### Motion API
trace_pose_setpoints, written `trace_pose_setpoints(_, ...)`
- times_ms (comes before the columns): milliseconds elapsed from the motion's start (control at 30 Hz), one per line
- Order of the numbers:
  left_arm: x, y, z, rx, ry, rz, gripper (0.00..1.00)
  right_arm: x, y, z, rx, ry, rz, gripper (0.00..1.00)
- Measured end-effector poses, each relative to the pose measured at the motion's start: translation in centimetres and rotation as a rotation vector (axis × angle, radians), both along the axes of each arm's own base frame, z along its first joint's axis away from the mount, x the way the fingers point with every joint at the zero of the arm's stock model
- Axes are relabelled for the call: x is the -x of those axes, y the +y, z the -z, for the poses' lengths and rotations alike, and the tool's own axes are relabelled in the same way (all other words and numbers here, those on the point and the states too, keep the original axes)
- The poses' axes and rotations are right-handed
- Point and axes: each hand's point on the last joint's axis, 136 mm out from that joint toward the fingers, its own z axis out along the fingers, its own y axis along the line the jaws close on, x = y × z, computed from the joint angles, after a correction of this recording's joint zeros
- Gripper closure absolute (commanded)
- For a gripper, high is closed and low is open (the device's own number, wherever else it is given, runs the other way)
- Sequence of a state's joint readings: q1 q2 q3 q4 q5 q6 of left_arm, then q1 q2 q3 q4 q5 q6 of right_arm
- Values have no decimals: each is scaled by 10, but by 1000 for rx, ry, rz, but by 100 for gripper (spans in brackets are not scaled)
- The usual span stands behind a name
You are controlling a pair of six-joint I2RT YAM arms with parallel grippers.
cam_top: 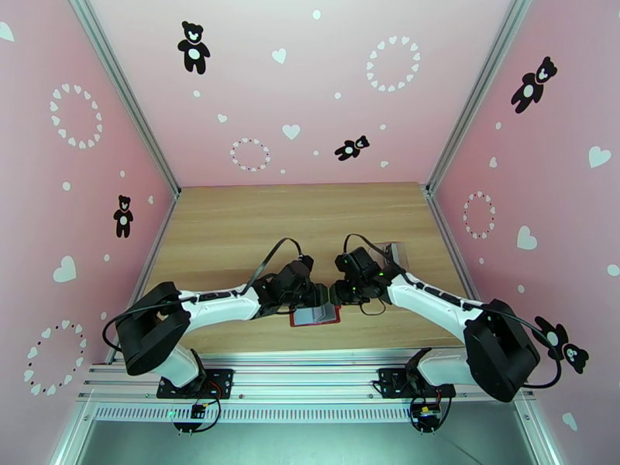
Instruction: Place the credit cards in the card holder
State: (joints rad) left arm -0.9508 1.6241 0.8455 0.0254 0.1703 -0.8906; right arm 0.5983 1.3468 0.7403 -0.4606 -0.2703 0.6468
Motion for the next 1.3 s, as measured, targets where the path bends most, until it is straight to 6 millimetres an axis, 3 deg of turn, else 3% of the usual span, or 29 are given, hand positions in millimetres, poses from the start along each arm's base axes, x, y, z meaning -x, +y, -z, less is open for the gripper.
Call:
trace_pose_setpoints(233,2,-5,6,-12,10,18,55,2,-8,-4,-6,-10,18,56)
trace_pose_setpoints(500,5,7,-11,-1,-23,-2,55,9,8,-7,-110,22,-10,60)
trace_pose_setpoints(733,13,57,-19,-65,-74,-103,53,15,30,0,-158,61,-53,58)
trace_pose_setpoints(900,17,86,-34,-88,-121,-164,52,9,26,2,-100,54,-53,56)
trace_pose_setpoints(1067,21,103,-30,-124,-125,-190,51,-27,-1,-24,67,-70,-12,50)
trace_pose_setpoints(1300,25,108,-17,-160,-100,-193,42,-89,-101,-72,349,-220,211,43)
